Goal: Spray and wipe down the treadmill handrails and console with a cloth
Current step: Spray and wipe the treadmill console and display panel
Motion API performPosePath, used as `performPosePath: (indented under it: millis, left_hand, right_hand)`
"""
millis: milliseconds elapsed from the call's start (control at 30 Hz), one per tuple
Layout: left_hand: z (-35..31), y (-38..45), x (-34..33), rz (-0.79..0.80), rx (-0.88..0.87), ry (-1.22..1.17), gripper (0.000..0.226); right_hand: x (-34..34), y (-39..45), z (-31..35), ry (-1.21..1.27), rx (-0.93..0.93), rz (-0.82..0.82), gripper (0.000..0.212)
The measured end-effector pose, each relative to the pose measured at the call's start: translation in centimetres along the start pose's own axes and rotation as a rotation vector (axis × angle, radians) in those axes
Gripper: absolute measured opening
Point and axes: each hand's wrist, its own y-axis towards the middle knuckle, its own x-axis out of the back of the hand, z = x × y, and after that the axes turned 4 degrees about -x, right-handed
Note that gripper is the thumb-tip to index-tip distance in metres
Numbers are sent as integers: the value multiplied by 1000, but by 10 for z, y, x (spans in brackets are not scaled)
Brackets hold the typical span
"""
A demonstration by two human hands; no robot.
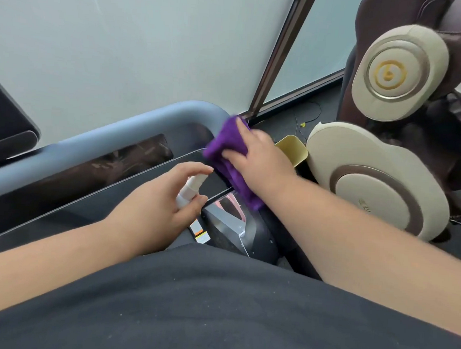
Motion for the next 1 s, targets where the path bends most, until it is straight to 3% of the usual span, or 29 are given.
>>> performPosePath:
  millis: [200, 700, 833, 1000]
  left_hand:
    - [2, -5, -9, 12, -28, 10, 42]
    - [-23, 5, -19, 85, -103, 138, 41]
    - [-28, 4, -9, 88, -119, 184, 41]
    - [-18, -2, 4, 45, -77, 231, 40]
  right_hand:
    - [2, 84, 57, -106, 94, 33, 66]
    - [3, -122, -67, 197, -143, 22, 68]
    - [2, -140, -73, 272, -171, 14, 67]
    - [-1, -101, -53, 146, -130, -15, 67]
